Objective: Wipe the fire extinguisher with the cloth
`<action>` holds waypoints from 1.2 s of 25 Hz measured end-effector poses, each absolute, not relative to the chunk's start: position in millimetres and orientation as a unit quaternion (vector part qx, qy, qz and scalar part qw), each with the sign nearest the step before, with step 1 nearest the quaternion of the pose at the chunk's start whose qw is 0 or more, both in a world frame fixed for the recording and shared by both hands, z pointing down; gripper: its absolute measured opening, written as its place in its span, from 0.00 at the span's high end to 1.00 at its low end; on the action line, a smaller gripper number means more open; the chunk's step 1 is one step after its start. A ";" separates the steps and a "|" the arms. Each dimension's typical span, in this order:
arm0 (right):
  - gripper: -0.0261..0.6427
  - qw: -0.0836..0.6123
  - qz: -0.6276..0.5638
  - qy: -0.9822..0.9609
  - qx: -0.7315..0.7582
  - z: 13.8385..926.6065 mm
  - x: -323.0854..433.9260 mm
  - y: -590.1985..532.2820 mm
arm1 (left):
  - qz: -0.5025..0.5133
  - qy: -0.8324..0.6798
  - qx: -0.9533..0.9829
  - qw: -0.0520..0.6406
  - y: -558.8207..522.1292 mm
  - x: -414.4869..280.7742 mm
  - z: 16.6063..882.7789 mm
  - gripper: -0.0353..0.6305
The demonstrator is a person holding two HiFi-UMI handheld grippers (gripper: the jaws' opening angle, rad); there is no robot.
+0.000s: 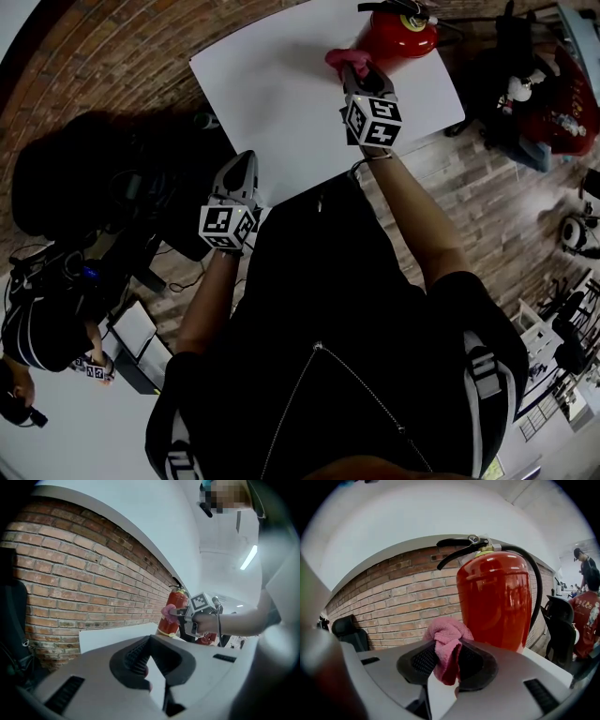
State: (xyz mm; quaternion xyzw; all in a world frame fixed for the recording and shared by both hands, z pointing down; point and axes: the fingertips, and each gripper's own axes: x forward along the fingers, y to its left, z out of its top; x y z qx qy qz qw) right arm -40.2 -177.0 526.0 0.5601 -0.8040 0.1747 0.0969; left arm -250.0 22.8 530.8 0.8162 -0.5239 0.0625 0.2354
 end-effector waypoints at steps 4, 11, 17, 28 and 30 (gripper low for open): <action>0.78 0.104 0.175 -0.804 0.559 539.7 -41.4 -177.5 | 0.064 -0.527 0.813 0.237 23.6 -253.5 532.2 0.92; 0.78 0.115 0.174 -0.804 0.557 568.6 -42.4 -177.0 | 0.067 -0.530 0.810 0.241 24.2 -256.9 536.3 0.92; 0.78 0.131 0.183 -0.800 0.557 595.0 -43.5 -178.1 | 0.069 -0.531 0.808 0.245 24.4 -256.6 539.1 0.92; 0.78 0.161 0.205 -0.789 0.556 643.5 -47.1 -183.3 | 0.077 -0.540 0.800 0.249 23.9 -264.5 543.9 0.92; 0.78 0.168 0.207 -0.788 0.555 650.3 -47.9 -183.7 | 0.079 -0.542 0.799 0.250 23.6 -266.3 544.5 0.92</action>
